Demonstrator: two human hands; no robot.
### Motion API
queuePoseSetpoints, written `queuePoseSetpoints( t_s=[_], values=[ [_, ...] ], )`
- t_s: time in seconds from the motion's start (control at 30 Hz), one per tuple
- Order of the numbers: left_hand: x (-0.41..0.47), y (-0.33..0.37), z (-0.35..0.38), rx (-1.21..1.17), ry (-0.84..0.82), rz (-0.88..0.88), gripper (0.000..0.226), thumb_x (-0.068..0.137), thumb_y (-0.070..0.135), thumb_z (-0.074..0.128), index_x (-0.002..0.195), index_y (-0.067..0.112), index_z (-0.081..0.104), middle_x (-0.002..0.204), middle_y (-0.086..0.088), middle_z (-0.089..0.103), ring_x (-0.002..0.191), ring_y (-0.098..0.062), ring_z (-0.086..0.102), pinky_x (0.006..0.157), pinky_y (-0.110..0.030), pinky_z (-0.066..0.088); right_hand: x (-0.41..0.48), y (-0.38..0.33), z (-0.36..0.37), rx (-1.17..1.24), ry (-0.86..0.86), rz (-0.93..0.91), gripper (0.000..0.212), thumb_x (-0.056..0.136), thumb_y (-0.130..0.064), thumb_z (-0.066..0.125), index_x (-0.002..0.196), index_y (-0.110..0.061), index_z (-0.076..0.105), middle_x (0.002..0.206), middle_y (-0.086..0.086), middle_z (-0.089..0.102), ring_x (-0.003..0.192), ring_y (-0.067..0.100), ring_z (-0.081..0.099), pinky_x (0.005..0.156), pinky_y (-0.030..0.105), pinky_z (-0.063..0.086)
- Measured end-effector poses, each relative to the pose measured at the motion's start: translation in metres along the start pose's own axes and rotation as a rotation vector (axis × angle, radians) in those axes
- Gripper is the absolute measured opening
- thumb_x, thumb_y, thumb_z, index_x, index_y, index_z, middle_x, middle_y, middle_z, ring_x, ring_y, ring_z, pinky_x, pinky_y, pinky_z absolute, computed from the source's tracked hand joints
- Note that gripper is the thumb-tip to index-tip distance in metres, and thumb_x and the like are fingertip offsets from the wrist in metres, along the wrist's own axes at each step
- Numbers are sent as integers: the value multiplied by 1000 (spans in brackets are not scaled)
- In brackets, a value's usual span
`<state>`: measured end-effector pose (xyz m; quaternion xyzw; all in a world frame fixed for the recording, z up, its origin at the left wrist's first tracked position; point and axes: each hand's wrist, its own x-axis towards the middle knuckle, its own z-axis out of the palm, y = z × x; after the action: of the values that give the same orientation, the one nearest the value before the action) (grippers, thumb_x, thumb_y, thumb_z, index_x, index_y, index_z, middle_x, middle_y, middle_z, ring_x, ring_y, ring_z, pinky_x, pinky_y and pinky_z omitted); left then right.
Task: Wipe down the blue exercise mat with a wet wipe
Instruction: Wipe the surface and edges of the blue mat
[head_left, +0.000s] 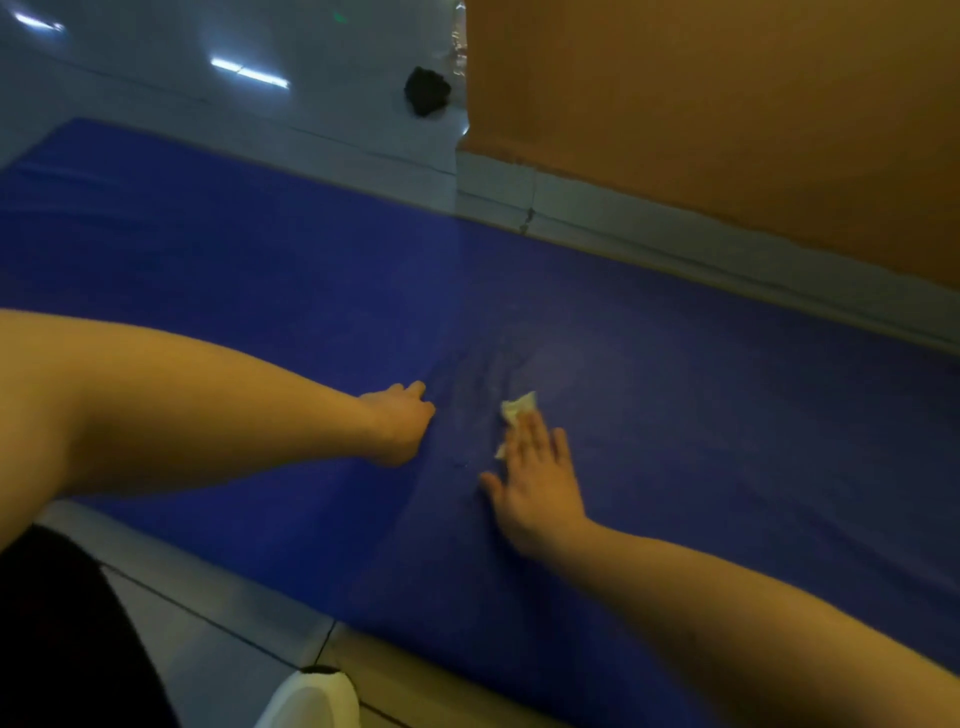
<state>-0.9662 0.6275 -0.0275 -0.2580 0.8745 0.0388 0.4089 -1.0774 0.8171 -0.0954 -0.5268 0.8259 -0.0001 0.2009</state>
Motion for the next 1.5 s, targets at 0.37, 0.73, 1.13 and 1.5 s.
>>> queuePoseSetpoints(
  t_s=[0.37, 0.73, 1.13, 1.5],
  values=[
    [-18, -11, 26, -14, -60, 8, 58, 96, 10, 52, 151, 11, 36, 163, -7, 5, 133, -33, 39, 75, -36, 49, -19, 36, 0, -215, -28, -123, 85, 93, -59, 9, 157, -7, 31, 167, 9, 19, 156, 28, 9, 122, 47, -4],
    [7, 9, 16, -29, 129, 32, 86, 82, 51, 78, 146, 13, 35, 156, -7, 20, 141, -34, 26, 88, -44, 53, -26, 5, 22, 3, 89, 10, 80, 96, -54, 22, 160, -6, 17, 169, 9, 7, 156, 25, -1, 124, 48, -1],
    [28, 17, 16, 49, 49, 86, 132, 74, 48, 85, 159, 19, -12, 163, -9, -25, 151, -41, -9, 113, -66, 30, -12, 96, 2, -184, 90, -19, 67, 100, -46, 28, 153, -6, 41, 163, 11, 31, 154, 31, 19, 124, 52, 12],
    [35, 30, 7, 86, -57, 36, 134, 77, 40, 85, 157, 16, -19, 162, -12, -28, 150, -45, -13, 112, -64, 33, 0, -10, -2, 180, 60, 24, 63, 101, -34, 38, 158, -8, 30, 168, 9, 13, 156, 28, 3, 125, 51, 3]
  ],
)
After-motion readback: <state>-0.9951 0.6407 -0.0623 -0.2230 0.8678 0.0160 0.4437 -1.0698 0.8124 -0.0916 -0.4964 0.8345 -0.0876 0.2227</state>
